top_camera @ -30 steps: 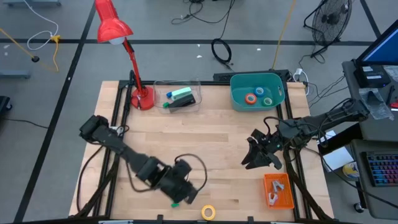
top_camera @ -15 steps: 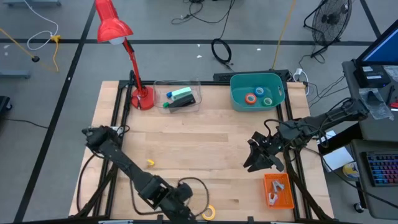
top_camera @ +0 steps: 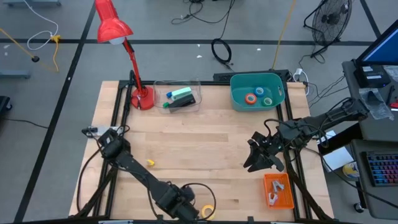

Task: Pick and place Stapler, Stapler remover, tape
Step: Put the small green stapler into the transparent bin, then put the small yellow stapler into the transparent bin

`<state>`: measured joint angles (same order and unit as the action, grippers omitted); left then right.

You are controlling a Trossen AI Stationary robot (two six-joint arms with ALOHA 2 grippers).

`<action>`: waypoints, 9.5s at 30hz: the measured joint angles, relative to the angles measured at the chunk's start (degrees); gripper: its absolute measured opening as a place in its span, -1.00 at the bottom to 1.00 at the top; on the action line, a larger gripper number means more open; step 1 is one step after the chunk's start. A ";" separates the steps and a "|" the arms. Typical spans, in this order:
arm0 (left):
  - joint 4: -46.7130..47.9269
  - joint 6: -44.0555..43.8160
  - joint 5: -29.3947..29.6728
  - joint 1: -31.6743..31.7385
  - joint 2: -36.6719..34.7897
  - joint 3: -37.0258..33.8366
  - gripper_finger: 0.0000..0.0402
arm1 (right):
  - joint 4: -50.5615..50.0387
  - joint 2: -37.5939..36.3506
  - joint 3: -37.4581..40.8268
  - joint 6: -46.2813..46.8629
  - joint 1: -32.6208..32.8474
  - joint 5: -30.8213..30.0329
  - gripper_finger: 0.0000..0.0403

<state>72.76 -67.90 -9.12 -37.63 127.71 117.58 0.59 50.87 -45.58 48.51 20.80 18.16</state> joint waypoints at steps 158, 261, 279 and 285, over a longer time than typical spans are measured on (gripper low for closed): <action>-16.44 65.68 6.44 64.18 -4.96 -16.48 -0.69 | 0.08 -0.02 0.07 1.52 -0.04 -22.69 -0.31; -9.64 -26.14 14.57 11.32 -19.03 -16.48 -0.43 | -2.13 -0.02 0.02 -0.85 -0.42 1.63 -0.31; -9.89 -29.22 15.51 6.27 -14.00 -16.46 -0.43 | -2.59 -0.02 0.09 -0.59 -0.42 1.72 -0.31; 10.16 -53.48 7.99 4.49 -12.26 -16.82 -0.43 | -2.50 -0.05 0.09 0.26 -0.42 2.77 -0.31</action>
<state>82.91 -121.38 -1.13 -33.14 115.45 100.76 -1.92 50.82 -45.50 48.77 20.38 20.93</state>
